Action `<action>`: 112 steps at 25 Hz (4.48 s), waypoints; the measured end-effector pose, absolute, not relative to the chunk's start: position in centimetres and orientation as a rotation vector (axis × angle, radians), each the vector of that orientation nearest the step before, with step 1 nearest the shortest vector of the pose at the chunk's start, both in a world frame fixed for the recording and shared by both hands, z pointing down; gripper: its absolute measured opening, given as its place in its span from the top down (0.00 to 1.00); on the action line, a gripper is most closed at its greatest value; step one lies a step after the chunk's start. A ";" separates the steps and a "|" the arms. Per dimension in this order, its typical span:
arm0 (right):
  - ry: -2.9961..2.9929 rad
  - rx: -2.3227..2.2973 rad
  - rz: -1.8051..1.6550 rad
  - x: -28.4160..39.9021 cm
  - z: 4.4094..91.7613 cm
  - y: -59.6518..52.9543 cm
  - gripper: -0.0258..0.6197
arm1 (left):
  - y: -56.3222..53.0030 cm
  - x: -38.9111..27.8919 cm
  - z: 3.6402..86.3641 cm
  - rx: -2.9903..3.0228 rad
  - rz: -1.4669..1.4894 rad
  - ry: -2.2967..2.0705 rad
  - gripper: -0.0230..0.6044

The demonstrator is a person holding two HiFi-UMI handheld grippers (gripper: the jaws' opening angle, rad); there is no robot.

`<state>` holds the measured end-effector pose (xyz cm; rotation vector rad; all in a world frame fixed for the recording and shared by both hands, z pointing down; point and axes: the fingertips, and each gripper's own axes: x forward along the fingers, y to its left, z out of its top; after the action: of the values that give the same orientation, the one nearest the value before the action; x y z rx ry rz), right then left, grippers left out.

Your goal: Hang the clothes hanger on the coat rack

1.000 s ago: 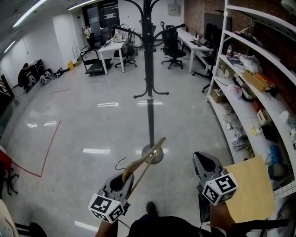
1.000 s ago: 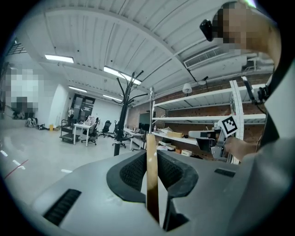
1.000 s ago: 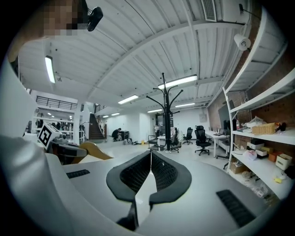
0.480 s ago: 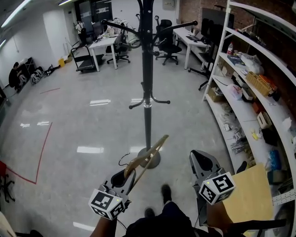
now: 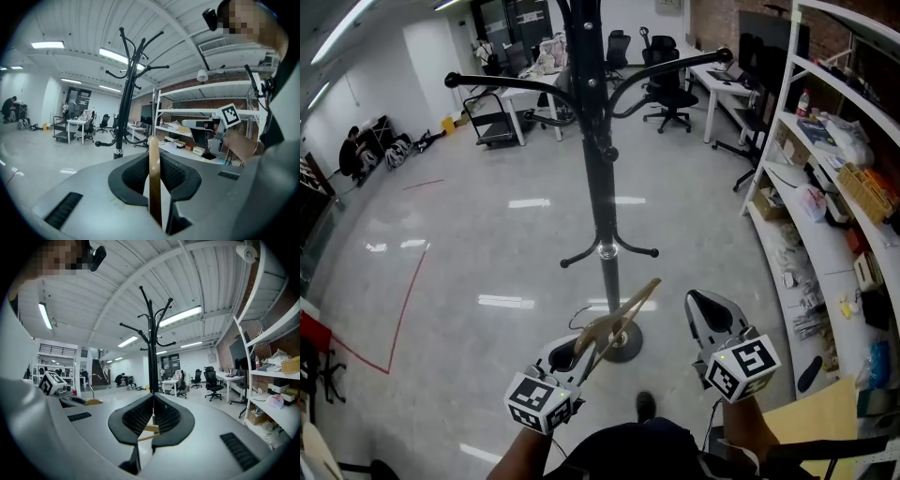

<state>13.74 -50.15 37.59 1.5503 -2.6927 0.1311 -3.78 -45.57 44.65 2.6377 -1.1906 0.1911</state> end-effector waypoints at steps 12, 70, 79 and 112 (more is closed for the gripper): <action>-2.673 1.452 0.255 15.9 42.0 -58.5 0.95 | -55.8 1.4 52.3 2.512 0.330 -1.154 0.88; -2.643 1.274 0.313 15.8 47.2 -63.6 0.95 | -65.3 3.8 61.9 2.521 0.587 -1.224 0.87; -2.619 1.314 0.307 16.7 47.0 -61.7 0.95 | -64.9 3.2 62.8 2.502 0.628 -1.217 0.87; -2.696 1.453 0.165 7.6 40.0 -46.1 0.95 | -44.4 -13.0 45.7 2.564 -0.077 -1.376 0.96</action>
<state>7.57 -46.14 40.03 1.4535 -2.6965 0.1651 -12.96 -44.44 45.66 2.5644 -1.3760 -0.0766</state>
